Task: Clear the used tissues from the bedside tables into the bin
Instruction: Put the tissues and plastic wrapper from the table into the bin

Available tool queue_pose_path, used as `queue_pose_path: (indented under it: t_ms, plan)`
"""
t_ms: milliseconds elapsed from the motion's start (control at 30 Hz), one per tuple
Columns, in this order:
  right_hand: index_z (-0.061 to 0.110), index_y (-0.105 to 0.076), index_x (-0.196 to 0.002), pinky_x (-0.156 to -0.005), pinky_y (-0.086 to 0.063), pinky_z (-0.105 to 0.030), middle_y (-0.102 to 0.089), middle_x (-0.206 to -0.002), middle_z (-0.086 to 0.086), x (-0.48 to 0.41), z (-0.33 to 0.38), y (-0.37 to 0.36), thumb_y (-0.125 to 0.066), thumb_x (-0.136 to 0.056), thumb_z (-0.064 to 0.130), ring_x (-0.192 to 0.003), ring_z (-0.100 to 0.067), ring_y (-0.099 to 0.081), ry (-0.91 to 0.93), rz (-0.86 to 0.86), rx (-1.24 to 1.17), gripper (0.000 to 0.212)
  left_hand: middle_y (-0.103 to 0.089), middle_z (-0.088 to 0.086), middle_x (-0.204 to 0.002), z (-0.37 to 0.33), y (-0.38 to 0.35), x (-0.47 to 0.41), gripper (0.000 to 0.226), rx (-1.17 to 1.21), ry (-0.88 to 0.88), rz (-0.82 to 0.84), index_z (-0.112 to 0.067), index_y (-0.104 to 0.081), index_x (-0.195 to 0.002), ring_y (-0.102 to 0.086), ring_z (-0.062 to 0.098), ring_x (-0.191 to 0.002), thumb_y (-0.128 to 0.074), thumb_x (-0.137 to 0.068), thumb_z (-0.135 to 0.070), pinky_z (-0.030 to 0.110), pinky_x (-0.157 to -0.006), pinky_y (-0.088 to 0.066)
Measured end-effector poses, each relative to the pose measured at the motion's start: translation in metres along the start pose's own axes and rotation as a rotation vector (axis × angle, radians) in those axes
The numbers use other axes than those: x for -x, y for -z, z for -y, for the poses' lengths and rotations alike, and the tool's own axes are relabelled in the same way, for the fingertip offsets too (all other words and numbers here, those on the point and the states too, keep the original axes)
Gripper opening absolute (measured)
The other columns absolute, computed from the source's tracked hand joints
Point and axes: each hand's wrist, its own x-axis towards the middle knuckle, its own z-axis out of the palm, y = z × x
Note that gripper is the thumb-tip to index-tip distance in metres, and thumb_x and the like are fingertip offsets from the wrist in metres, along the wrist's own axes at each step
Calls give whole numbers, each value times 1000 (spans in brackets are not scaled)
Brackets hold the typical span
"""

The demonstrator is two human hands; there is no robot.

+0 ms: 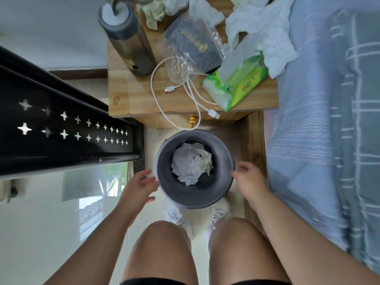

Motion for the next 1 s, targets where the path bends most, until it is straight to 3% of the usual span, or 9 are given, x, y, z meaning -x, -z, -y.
queue_pose_path:
  t_ms: [100,233,500,567,667,800,867,933,1000]
  plan:
    - [20,-74,-113,-79,-55,-34,-75,-101,5,44,29,35,-72,-89,13,-88,-15,-68,34,54,-36,25,-79,-12,-118,-29,-8,57,33,29,-89,61,-41,-68,-120,-76,14,-109,-73,-100,-17,33,-80,-60]
    - [21,-75,-104,-89,-61,-36,-76,-110,-1,96,80,77,-69,-94,6,-96,-13,-72,58,157,-117,19,-81,-14,-115,-71,-10,124,35,71,-157,126,-38,-73,-120,-78,12,-100,-72,-99,-10,28,-75,-62]
    - [19,-76,-98,-55,-57,-22,-77,-79,1,121,185,121,-71,-91,7,-65,-6,-70,269,16,-158,15,-81,-6,-116,-175,3,148,31,75,-265,201,-26,-74,-121,-76,14,-95,-70,-100,-4,25,-71,-61]
    - [22,-75,-103,-57,-58,-26,-75,-83,2,111,206,121,-69,-91,13,-63,-4,-69,305,-31,-126,16,-81,-7,-117,-200,-1,137,29,55,-291,208,-25,-74,-121,-76,13,-98,-69,-100,-4,24,-72,-62]
    - [36,-72,-100,-76,-63,-43,-76,-96,9,92,237,118,-64,-87,30,-80,-16,-75,372,-107,-13,16,-79,-11,-118,-236,-11,115,26,30,-356,222,-26,-73,-121,-76,12,-99,-71,-101,-9,26,-77,-63]
    - [39,-63,-130,-79,-62,-49,-74,-93,4,73,268,113,-60,-87,34,-82,-27,-73,433,-129,122,43,-78,-9,-119,-283,-34,80,24,-21,-408,237,-28,-73,-121,-76,16,-101,-71,-101,-15,34,-82,-63]
    - [34,-57,-141,-89,-60,-51,-70,-119,0,63,275,109,-61,-91,30,-101,-30,-71,408,-98,105,50,-78,-12,-116,-306,-48,64,23,-50,-428,248,-33,-74,-119,-76,17,-101,-70,-102,-19,36,-83,-64]
    - [32,-52,-147,-92,-55,-41,-60,-140,2,51,278,106,-62,-94,27,-110,-21,-64,355,-77,75,54,-77,-20,-111,-330,-65,50,23,-88,-452,254,-39,-73,-119,-77,9,-97,-68,-103,-24,32,-78,-65]
    - [31,-48,-149,-87,-45,-29,-58,-143,4,41,279,102,-61,-96,24,-107,-12,-55,328,-78,72,56,-75,-18,-112,-351,-81,35,27,-152,-481,254,-41,-69,-127,-77,6,-96,-66,-103,-30,31,-78,-65]
